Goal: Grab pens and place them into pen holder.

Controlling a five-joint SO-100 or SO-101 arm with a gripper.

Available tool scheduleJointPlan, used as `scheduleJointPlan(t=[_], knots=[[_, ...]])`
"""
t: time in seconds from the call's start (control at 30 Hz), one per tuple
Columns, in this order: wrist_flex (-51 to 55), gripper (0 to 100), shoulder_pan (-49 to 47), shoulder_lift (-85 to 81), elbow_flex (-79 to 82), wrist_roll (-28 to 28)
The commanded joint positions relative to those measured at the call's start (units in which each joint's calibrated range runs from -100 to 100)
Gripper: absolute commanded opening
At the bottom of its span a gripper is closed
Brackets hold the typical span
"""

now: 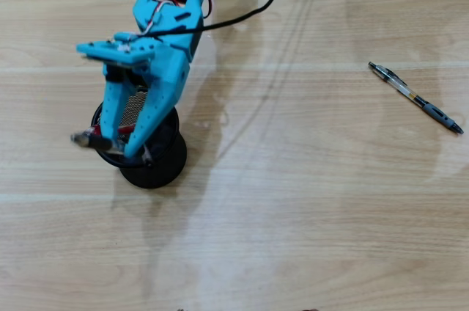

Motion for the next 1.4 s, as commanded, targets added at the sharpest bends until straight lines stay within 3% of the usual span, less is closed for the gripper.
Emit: scheduleJointPlan(t=[0.0, 0.73, 0.97, 1.13, 1.37], knots=[[-6.5, 2, 1.8, 1.7, -2.0, -0.3], [-20.0, 10, 4.0, -1.1, 6.6, -0.1], [-22.5, 11, -1.9, -7.3, 1.9, 2.4], [4.3, 11, -21.8, -14.8, -2.1, 9.2], [78.2, 9, -43.5, -10.0, -32.7, 23.7]])
